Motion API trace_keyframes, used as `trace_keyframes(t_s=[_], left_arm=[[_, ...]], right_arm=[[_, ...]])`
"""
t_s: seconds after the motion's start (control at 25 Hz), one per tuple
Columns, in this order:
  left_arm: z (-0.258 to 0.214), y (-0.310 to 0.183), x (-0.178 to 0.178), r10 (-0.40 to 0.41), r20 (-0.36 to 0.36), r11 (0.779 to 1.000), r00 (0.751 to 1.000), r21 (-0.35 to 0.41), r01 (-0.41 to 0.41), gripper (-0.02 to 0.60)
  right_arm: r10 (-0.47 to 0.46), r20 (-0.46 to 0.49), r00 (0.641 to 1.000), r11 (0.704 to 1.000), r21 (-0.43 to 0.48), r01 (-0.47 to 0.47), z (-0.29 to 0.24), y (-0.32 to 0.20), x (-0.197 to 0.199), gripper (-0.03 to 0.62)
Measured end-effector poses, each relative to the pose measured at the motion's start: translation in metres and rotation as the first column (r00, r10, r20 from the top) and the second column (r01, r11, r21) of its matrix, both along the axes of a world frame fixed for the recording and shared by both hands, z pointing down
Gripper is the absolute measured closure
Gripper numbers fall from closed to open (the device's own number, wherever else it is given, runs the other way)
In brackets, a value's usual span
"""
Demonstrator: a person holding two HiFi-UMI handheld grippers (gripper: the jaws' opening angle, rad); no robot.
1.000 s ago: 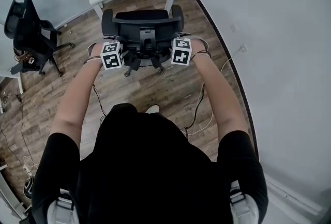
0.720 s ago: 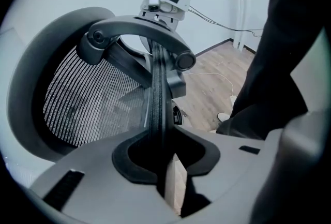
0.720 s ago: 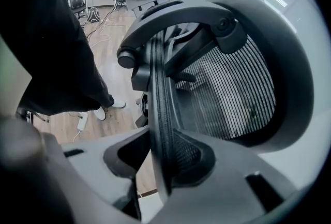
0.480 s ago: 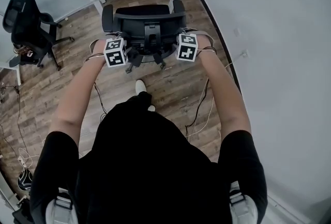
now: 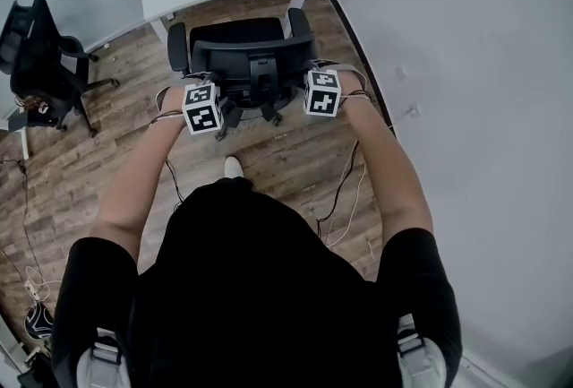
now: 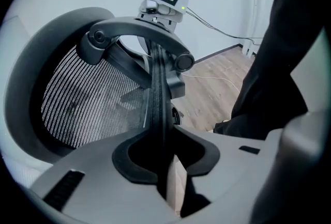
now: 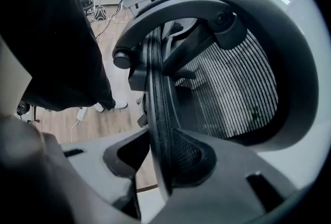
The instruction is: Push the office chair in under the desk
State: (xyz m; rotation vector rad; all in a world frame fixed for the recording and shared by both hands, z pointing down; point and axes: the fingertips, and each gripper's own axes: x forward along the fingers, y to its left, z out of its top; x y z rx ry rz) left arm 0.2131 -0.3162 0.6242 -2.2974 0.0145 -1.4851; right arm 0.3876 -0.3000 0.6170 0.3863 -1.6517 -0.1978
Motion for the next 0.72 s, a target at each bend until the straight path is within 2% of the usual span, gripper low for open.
trace_keyframes(t_s=[0.48, 0.72], left_arm=[[-0.001, -0.049, 0.03, -0.07, 0.005, 0.997, 0.998, -0.015, 0.07, 0.499], [-0.003, -0.068, 0.039, -0.098, 0.008, 0.995, 0.995, -0.018, 0.098, 0.499]], right_arm=[[-0.04, -0.012, 0.999, 0.999, -0.006, 0.04, -0.002, -0.057, 0.033, 0.467], [-0.093, -0.004, 0.996, 0.996, 0.001, 0.093, -0.004, -0.08, 0.041, 0.467]])
